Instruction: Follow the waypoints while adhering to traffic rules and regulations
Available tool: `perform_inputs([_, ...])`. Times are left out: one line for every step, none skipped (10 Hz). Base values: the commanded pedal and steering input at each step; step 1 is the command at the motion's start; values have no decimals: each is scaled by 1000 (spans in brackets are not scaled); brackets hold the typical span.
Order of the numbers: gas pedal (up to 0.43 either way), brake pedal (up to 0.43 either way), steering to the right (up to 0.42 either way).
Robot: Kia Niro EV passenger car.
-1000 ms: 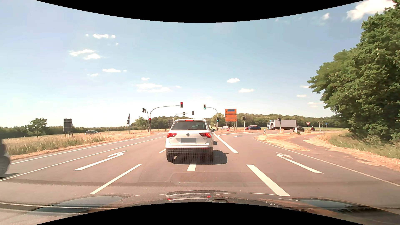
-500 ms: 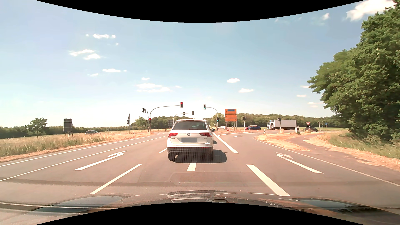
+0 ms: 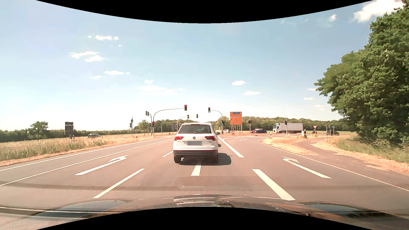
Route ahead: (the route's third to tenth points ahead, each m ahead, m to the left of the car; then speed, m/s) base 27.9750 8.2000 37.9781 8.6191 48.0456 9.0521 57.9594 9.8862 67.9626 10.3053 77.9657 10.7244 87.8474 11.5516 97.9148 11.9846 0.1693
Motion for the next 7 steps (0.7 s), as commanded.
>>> perform_inputs([110, 0, -6])
perform_inputs([110, 0, -5])
perform_inputs([110, 0, -6])
perform_inputs([110, 0, -6])
perform_inputs([110, 0, -5])
perform_inputs([110, 0, -6])
perform_inputs([110, 0, -5])
